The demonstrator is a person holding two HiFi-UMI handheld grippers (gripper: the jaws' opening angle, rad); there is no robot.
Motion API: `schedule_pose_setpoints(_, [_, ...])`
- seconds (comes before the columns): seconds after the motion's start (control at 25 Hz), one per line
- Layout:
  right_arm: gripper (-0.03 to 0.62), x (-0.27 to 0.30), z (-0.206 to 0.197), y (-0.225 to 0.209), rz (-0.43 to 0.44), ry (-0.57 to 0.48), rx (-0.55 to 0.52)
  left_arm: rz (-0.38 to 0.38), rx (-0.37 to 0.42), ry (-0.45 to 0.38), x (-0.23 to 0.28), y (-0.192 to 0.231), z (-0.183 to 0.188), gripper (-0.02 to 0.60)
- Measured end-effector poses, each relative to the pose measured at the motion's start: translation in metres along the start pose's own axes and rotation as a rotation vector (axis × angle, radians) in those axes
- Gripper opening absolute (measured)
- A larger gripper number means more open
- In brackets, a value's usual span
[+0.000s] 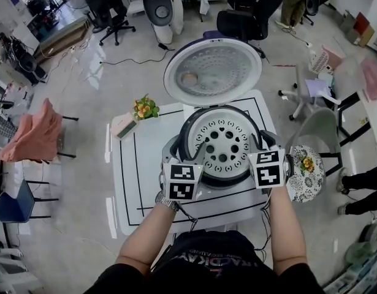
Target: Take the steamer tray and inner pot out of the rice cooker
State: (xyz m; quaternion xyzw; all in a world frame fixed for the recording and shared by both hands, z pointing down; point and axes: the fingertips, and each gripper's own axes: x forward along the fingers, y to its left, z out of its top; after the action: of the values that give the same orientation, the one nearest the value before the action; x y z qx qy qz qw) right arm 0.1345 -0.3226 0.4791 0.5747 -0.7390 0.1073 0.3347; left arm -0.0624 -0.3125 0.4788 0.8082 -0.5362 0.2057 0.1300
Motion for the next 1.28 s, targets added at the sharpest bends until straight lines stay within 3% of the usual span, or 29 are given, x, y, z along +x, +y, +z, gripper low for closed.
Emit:
schedule_pose_setpoints(0.28, [0.123, 0.003, -0.003, 0.000, 0.045, 0.016, 0.094, -0.012, -0.012, 0.003, -0.001, -0.006, -0.002, 0.287])
schedule_pose_setpoints(0.56, [0.138, 0.006, -0.001, 0.005, -0.006, 0.034, 0.013, -0.016, -0.008, 0.005, 0.002, -0.004, -0.006, 0.287])
schedule_pose_setpoints(0.88, [0.167, 0.017, -0.004, 0.012, -0.094, 0.109, -0.166, -0.026, -0.005, 0.012, 0.002, 0.002, -0.004, 0.288])
schedule_pose_setpoints(1.28, [0.114, 0.012, 0.000, 0.009, -0.075, 0.089, -0.147, -0.024, 0.008, 0.007, 0.001, -0.002, 0.000, 0.290])
